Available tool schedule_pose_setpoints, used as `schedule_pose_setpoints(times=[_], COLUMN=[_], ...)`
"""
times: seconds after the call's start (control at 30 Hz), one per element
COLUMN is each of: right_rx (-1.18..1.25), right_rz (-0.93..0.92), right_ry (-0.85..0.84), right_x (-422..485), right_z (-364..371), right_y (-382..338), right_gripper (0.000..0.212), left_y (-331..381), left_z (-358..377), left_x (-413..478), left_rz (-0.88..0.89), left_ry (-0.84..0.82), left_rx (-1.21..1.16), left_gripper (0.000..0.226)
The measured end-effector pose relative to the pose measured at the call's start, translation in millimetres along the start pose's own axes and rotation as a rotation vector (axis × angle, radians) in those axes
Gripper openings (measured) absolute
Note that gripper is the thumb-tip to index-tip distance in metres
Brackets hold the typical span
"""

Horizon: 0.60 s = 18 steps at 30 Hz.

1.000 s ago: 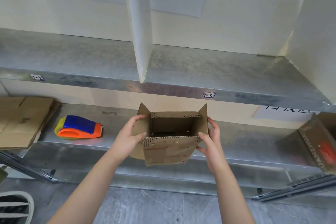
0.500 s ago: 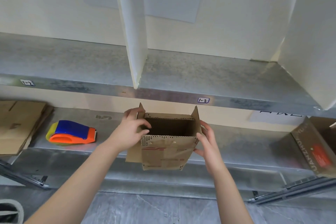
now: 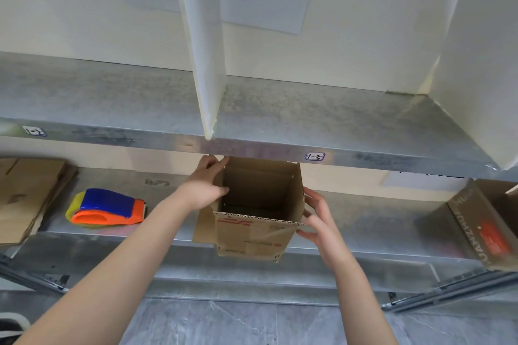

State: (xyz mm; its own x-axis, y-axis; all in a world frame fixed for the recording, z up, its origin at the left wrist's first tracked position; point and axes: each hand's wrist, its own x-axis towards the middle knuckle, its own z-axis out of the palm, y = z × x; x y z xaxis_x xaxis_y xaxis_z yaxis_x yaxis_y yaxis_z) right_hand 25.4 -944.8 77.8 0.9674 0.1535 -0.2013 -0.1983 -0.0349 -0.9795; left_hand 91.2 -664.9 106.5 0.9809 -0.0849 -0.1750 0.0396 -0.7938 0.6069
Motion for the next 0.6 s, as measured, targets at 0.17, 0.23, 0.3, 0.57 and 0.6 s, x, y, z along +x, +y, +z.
schedule_pose_setpoints(times=[0.17,0.23,0.3,0.57,0.6], right_rx=[-0.012,0.012,0.041,0.194,0.225], right_rz=[0.035,0.024,0.002,0.032,0.043], right_ry=[-0.024,-0.031,-0.011,0.03,0.016], right_x=[-2,-1,0,5,4], right_z=[-5,-5,-4,-1,-2], right_y=[4,6,7,9,10], right_gripper=[0.053,0.052,0.051,0.064,0.068], left_y=[3,2,0,-36,-40], left_z=[-2,-5,-7,3,5], left_x=[-3,-8,-15,-53,-58], left_rz=[-0.006,0.021,0.072,0.146,0.138], left_ry=[-0.007,-0.051,-0.093,-0.138,-0.199], left_rx=[-0.023,-0.064,-0.102,-0.58,-0.589], left_gripper=[0.071,0.073,0.075,0.067,0.078])
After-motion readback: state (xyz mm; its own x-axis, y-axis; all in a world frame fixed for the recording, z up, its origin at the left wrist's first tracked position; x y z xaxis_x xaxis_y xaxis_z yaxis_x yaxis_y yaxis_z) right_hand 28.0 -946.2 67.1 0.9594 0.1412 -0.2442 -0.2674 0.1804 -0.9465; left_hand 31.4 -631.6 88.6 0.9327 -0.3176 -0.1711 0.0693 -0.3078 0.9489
